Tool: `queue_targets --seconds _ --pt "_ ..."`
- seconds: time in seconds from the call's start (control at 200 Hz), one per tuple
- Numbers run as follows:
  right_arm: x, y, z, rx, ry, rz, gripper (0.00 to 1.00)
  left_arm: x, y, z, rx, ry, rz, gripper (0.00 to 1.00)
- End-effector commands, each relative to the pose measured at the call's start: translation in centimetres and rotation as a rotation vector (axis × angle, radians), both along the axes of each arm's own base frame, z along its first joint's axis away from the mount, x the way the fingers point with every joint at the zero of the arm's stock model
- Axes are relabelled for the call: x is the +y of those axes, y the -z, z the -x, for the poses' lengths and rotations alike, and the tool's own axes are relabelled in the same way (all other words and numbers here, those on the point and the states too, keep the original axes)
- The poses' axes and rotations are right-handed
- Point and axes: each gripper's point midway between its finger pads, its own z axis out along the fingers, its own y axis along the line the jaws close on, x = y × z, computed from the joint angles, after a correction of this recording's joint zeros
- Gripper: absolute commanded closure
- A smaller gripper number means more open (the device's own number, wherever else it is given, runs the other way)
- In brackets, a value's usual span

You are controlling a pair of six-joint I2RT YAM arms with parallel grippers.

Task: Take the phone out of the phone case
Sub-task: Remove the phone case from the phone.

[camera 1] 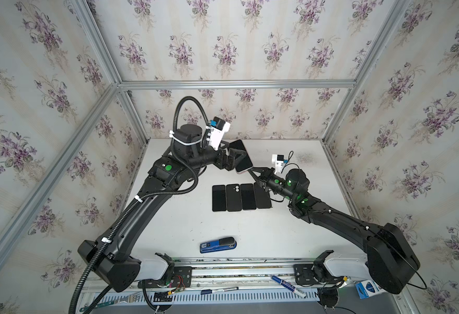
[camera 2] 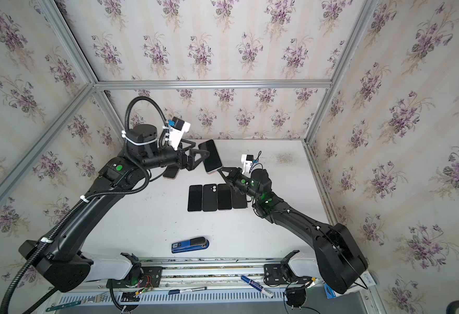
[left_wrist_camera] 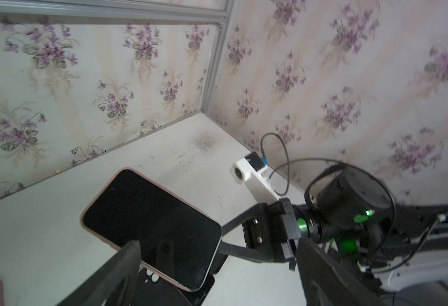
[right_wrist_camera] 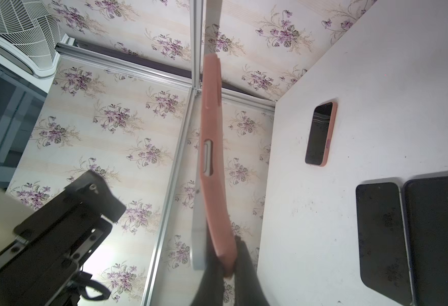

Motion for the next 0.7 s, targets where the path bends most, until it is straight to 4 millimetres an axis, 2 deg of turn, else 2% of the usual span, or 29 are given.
queue_targets --seconds 0.0,0.32,0.695 --pt "-0.1 -2.3 0.1 -0.071 0.005 -0.046 1.00 0.3 2.9 1.2 -0.119 0.070 -0.245 0.06" --pt "-0.3 -2.5 0.4 -0.073 0.001 -0.044 1.00 -0.9 6.1 1.3 -0.093 0.107 -0.372 0.09" --pt "-0.4 -2.7 0.6 -0.073 -0.002 -0.045 1.00 -1.3 7.3 -0.6 -0.118 0.047 -0.474 0.14"
